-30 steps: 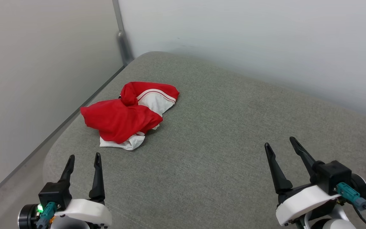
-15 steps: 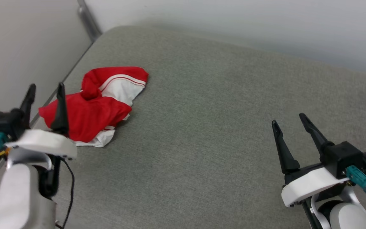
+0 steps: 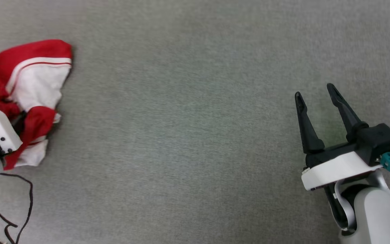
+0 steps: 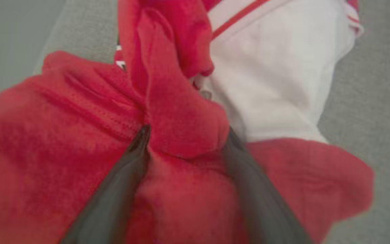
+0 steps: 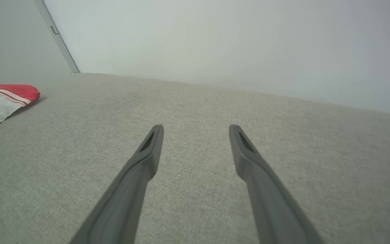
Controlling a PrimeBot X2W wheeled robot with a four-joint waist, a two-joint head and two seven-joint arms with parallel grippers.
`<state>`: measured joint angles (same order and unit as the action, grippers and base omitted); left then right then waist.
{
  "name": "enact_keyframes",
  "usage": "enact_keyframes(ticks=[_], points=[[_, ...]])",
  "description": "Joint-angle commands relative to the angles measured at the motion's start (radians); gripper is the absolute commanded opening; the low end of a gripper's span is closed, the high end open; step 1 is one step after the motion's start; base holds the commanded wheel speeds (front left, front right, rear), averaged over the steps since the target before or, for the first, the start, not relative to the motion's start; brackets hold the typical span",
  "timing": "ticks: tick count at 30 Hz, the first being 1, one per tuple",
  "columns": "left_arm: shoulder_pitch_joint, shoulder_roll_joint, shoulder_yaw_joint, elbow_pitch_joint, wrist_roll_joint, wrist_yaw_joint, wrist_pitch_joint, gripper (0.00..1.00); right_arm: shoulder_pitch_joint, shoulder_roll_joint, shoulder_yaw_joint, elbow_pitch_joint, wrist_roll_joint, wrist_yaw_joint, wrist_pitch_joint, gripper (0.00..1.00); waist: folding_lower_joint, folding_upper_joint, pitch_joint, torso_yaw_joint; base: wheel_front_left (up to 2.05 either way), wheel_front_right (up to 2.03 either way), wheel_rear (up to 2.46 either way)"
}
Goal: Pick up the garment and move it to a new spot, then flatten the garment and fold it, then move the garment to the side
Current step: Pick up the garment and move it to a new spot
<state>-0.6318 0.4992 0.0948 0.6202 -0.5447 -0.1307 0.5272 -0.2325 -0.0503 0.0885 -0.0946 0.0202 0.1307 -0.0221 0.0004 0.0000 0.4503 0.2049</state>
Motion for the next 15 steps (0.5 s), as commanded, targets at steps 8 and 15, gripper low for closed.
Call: enact_keyframes(ticks=[8, 15], points=[[-0.026, 0.004, -0.04, 0.161, -0.048, 0.0, 0.088, 0.24, -0.049, 0.0, 0.001, 0.039, 0.008, 0.0, -0.036, 1.0, -0.0004, 0.0, 0.054, -0.049, 0.0, 0.0, 0.0], [-0.066, 0.022, -0.055, 0.178, -0.008, 0.0, -0.091, 0.0, -0.047, 0.0, -0.002, 0.052, -0.014, 0.0, -0.05, 1.0, -0.0004, 0.0, -0.016, -0.049, 0.0, 0.0, 0.0]])
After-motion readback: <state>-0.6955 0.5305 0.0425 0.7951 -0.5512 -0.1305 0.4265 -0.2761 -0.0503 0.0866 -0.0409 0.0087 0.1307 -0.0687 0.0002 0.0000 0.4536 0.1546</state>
